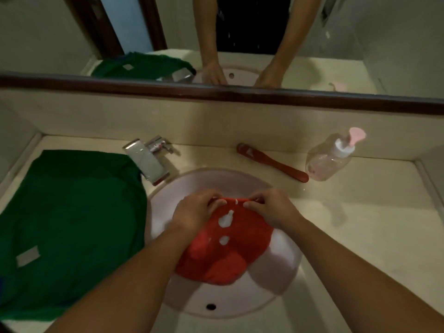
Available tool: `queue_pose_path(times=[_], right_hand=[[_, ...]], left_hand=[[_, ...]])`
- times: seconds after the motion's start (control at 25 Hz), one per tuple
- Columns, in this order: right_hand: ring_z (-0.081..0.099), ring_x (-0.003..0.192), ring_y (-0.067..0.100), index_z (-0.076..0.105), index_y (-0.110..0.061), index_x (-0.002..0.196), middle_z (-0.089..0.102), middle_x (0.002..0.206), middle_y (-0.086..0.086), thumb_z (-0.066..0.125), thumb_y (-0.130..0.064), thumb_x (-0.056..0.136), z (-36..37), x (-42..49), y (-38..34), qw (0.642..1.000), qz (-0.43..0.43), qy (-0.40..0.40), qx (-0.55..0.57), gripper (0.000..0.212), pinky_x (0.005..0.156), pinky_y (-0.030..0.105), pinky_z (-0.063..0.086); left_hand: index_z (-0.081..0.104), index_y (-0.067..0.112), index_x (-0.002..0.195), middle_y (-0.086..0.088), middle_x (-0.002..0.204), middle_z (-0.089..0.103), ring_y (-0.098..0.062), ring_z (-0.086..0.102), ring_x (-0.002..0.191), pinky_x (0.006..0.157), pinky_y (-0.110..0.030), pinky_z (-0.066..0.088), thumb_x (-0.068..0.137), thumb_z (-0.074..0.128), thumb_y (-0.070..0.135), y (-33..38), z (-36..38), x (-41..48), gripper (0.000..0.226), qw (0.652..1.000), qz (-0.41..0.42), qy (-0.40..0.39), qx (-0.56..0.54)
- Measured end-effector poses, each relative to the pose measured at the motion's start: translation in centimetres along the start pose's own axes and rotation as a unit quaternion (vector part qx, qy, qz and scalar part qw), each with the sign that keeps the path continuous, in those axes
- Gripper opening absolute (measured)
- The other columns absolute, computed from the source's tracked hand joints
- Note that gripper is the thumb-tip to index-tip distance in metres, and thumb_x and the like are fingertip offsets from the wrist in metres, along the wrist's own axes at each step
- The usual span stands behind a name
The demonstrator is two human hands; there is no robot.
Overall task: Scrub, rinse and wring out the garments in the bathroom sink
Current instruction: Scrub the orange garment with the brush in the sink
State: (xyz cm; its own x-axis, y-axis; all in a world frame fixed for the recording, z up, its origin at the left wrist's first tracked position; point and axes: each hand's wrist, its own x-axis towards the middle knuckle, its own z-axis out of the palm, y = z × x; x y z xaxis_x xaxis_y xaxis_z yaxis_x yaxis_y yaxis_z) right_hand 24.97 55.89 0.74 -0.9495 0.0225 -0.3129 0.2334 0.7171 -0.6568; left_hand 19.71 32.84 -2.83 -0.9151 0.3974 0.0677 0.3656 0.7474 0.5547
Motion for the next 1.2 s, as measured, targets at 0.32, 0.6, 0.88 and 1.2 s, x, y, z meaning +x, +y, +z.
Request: queue_pose_path(times=[0.32, 0.6, 0.88, 1.2], right_hand=[[0.057, 0.095, 0.033, 0.073, -0.013, 0.108, 0.065, 0.101, 0.009, 0.059, -0.021, 0.094, -0.5, 6.6, 7.3, 0.93, -0.118, 0.306, -0.167, 0.021, 0.082, 0.043, 0.047], [0.063, 0.093, 0.04, 0.074, -0.02, 0.119, 0.067, 0.105, 0.011, 0.082, -0.024, 0.085, -1.4, 9.4, 7.9, 0.941, -0.067, 0.27, -0.192, 0.035, 0.083, 0.05, 0.049], [0.064, 0.087, 0.043, 0.065, -0.012, 0.131, 0.064, 0.103, 0.019, 0.064, -0.02, 0.097, -1.7, 8.6, 5.9, 0.966, -0.059, 0.205, -0.145, 0.035, 0.077, 0.05, 0.054], [0.06, 0.12, 0.025, 0.049, -0.018, 0.145, 0.061, 0.132, 0.004, 0.057, -0.025, 0.102, 6.8, -0.1, 1.9, 0.976, 0.061, 0.199, 0.059, 0.045, 0.098, 0.038, 0.049]], left_hand=[[0.068, 0.023, 0.121, 0.007, 0.122, 0.07, -0.017, 0.065, 0.111, 0.097, -0.037, 0.049, 0.098, 0.057, 0.038, -1.0, 6.8, 4.2, 0.03, 0.998, -0.037, 0.057, 0.017], [0.064, 0.023, 0.128, 0.004, 0.129, 0.065, -0.02, 0.06, 0.116, 0.094, -0.039, 0.045, 0.101, 0.055, 0.039, -0.9, 6.9, 2.9, 0.033, 0.997, 0.009, 0.034, 0.075], [0.066, 0.016, 0.122, -0.004, 0.122, 0.068, -0.028, 0.062, 0.112, 0.092, -0.039, 0.045, 0.099, 0.049, 0.044, -4.2, 5.8, 1.5, 0.04, 0.996, 0.005, -0.004, 0.094], [0.067, 0.012, 0.125, -0.008, 0.124, 0.067, -0.031, 0.064, 0.111, 0.097, -0.046, 0.052, 0.097, 0.047, 0.038, -8.2, 6.3, -1.1, 0.043, 0.99, 0.082, -0.066, 0.093]])
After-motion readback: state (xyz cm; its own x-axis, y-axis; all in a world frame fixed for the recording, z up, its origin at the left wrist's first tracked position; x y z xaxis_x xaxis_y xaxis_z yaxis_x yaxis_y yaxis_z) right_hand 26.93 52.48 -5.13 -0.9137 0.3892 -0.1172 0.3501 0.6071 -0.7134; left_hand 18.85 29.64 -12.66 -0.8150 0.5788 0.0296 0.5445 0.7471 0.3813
